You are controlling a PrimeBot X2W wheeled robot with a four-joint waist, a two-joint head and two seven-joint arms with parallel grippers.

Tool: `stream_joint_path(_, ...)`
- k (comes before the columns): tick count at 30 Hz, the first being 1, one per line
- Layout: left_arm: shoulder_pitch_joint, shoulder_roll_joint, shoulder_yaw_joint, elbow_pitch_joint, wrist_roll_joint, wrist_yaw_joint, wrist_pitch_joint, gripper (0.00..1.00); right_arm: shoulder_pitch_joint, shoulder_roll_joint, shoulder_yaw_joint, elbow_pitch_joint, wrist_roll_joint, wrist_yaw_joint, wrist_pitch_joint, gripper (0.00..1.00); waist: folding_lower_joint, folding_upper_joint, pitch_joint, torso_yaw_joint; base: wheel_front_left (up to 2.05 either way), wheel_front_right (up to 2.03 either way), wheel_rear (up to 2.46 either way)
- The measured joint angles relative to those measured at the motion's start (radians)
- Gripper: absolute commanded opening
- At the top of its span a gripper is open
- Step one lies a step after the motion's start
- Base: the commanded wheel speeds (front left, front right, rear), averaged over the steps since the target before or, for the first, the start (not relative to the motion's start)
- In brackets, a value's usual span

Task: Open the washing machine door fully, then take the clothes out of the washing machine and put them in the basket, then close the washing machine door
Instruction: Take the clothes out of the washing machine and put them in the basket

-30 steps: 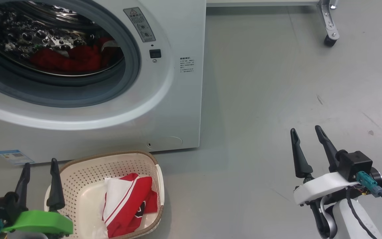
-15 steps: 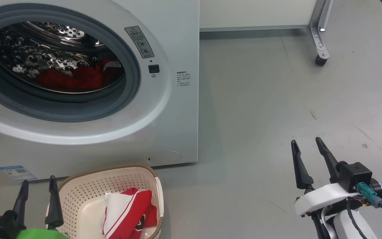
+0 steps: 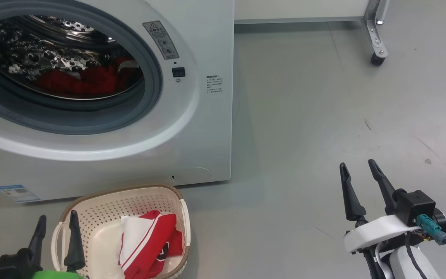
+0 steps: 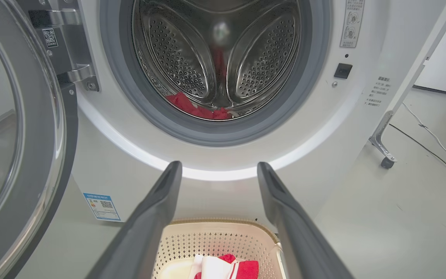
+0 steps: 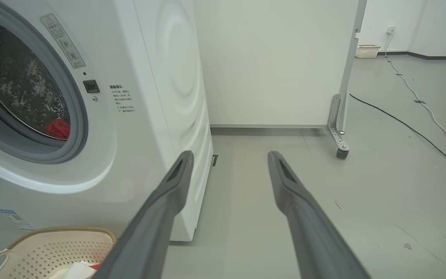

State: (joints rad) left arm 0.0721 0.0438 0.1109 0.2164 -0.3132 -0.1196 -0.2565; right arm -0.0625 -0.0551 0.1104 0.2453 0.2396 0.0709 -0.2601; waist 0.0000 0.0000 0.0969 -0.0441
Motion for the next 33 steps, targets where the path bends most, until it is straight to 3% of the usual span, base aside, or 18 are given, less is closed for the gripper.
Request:
stream_joint_path(7, -0.032, -0.002, -0.058, 0.033, -0.026, 0.0, 0.0, 1.0, 0.008, 0.002, 0.005, -0.013, 0.003, 0.0, 0.0, 1.0, 0.0, 0.0, 0.057, 0.0, 0.0, 0.0, 0.0)
stream_joint_path(15, -0.228, 0.004, -0.081, 0.03, -0.007, 0.0, 0.061, 1.0, 0.001, 0.007, 0.022, -0.028, 0.006, 0.003, 0.0, 1.0, 0.0, 0.0, 0.155, -0.006, 0.0, 0.0, 0.0)
stream_joint_path(33, -0.681, 0.145, -0.053, 0.021, 0.056, 0.045, 0.309, 1.0, -0.1, 0.01, 0.068, -0.077, 0.051, 0.007, 0.0, 1.0, 0.0001, 0.0, 0.405, -0.06, 0.0, 0.0, 0.0)
